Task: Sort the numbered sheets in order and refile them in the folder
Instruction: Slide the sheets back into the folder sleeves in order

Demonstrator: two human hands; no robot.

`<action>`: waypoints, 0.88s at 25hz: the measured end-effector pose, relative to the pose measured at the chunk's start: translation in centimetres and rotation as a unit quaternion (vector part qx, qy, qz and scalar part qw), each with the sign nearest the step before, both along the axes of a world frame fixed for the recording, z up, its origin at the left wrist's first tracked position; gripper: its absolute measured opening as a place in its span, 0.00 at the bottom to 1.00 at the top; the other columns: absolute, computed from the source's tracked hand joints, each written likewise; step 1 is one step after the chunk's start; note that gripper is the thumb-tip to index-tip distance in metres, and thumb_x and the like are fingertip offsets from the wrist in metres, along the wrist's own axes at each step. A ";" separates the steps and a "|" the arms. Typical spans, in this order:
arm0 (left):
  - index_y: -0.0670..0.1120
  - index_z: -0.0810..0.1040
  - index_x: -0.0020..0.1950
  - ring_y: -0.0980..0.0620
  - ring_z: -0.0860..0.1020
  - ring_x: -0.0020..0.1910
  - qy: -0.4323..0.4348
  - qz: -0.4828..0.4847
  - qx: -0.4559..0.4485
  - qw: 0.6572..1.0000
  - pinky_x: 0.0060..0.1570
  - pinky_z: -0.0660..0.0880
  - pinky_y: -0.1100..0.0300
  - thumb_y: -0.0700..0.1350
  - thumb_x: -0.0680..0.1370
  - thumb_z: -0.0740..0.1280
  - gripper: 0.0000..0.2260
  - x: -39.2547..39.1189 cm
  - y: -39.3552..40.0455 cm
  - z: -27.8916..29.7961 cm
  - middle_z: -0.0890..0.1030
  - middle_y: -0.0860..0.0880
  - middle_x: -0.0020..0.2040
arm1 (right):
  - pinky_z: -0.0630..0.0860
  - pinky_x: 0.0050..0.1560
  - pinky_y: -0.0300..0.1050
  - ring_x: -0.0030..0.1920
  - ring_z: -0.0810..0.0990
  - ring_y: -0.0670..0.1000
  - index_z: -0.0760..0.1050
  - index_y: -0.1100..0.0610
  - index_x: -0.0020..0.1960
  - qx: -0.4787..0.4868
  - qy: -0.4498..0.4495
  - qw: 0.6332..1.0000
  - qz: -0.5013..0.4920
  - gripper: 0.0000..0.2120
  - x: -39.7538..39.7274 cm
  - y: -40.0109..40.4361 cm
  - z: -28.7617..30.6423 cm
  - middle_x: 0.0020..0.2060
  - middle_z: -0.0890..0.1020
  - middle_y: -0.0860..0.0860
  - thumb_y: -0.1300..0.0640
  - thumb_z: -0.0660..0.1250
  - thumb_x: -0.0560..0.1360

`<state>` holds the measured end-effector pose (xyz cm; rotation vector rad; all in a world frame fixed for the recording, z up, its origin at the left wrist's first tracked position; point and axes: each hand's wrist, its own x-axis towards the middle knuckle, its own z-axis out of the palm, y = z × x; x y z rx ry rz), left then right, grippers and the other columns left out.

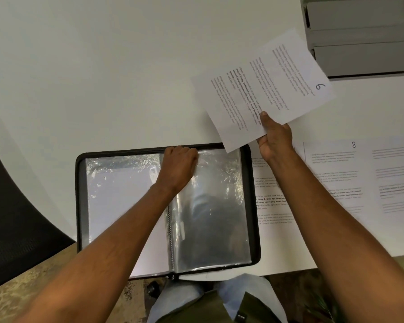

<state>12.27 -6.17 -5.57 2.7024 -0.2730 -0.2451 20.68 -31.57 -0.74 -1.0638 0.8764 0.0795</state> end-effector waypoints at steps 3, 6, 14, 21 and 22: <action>0.50 0.75 0.44 0.48 0.76 0.42 0.008 0.011 -0.003 1.000 0.53 0.66 0.50 0.43 0.83 0.63 0.08 -0.6 0.0 0.2 0.77 0.54 0.39 | 0.85 0.50 0.53 0.55 0.85 0.56 0.77 0.60 0.67 -0.003 0.005 1.000 0.006 0.20 1.2 0.9 -0.9 0.57 0.85 0.57 0.63 0.75 0.76; 0.50 0.75 0.45 0.49 0.76 0.43 0.010 0.019 -0.004 1.000 0.53 0.65 0.51 0.43 0.83 0.63 0.07 -1.1 -0.1 0.2 0.78 0.55 0.40 | 0.84 0.54 0.57 0.57 0.85 0.56 0.78 0.58 0.66 -0.018 0.016 0.999 0.027 0.21 2.0 2.1 -2.1 0.57 0.85 0.55 0.61 0.76 0.75; 0.52 0.72 0.44 0.50 0.75 0.41 0.030 0.031 0.004 0.999 0.56 0.66 0.49 0.42 0.82 0.62 0.08 -0.9 -0.3 0.4 0.75 0.55 0.38 | 0.84 0.52 0.56 0.54 0.86 0.54 0.79 0.53 0.61 -0.034 0.002 0.992 0.121 0.15 1.7 4.2 -4.1 0.54 0.86 0.52 0.61 0.76 0.76; 0.51 0.74 0.46 0.51 0.74 0.39 0.033 0.026 -0.010 0.999 0.57 0.64 0.49 0.45 0.84 0.61 0.08 -0.1 -0.2 0.9 0.76 0.56 0.38 | 0.82 0.59 0.56 0.58 0.85 0.54 0.80 0.55 0.62 -0.051 -0.016 0.965 0.257 0.15 1.1 2.7 -4.4 0.57 0.86 0.52 0.61 0.75 0.76; 0.51 0.73 0.45 0.51 0.75 0.39 0.034 0.025 -0.010 0.999 0.56 0.65 0.50 0.45 0.84 0.60 0.08 0.0 -0.2 0.9 0.76 0.55 0.38 | 0.82 0.60 0.56 0.58 0.85 0.54 0.80 0.56 0.63 -0.059 -0.015 0.959 0.278 0.16 1.1 2.5 -4.5 0.58 0.86 0.52 0.60 0.75 0.76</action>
